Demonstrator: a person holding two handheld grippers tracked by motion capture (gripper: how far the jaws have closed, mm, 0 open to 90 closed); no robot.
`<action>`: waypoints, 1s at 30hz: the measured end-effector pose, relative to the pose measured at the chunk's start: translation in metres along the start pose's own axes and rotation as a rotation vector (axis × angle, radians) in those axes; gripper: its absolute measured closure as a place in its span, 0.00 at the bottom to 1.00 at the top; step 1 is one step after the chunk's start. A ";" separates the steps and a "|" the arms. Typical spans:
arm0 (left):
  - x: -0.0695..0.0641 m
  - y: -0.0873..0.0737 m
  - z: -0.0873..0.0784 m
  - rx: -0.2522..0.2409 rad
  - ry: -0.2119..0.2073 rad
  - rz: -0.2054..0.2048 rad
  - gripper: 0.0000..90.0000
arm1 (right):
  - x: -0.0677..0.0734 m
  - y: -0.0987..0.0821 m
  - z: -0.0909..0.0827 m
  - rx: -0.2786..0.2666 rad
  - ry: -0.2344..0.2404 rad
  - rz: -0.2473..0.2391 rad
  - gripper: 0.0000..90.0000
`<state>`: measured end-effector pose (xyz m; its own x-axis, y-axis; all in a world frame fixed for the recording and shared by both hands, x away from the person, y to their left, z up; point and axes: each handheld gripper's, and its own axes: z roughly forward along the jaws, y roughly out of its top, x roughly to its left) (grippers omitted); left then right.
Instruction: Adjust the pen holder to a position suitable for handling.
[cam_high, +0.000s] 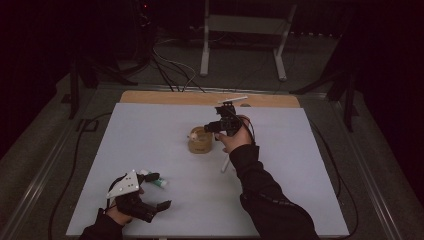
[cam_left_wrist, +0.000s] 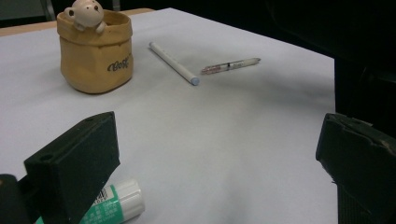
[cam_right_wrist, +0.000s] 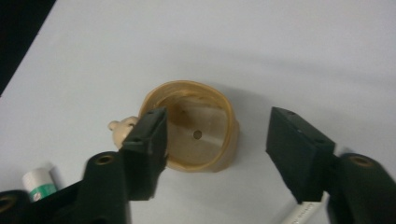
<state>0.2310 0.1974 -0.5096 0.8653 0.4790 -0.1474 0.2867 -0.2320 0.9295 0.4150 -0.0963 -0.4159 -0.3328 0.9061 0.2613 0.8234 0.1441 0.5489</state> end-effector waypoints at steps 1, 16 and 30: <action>0.000 0.000 0.000 0.001 0.000 -0.001 0.00 | -0.001 0.001 -0.002 0.002 0.008 -0.005 0.39; 0.000 0.000 0.000 -0.005 -0.001 -0.002 0.00 | -0.016 -0.002 -0.029 0.000 0.131 -0.180 0.16; -0.001 0.000 0.001 -0.001 -0.002 -0.001 0.00 | -0.051 -0.028 -0.049 -0.097 0.247 -0.339 0.11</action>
<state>0.2305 0.1964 -0.5096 0.8657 0.4779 -0.1488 0.2873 -0.2310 0.9296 0.3859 -0.1659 -0.4056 -0.6869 0.6898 0.2288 0.6051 0.3686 0.7057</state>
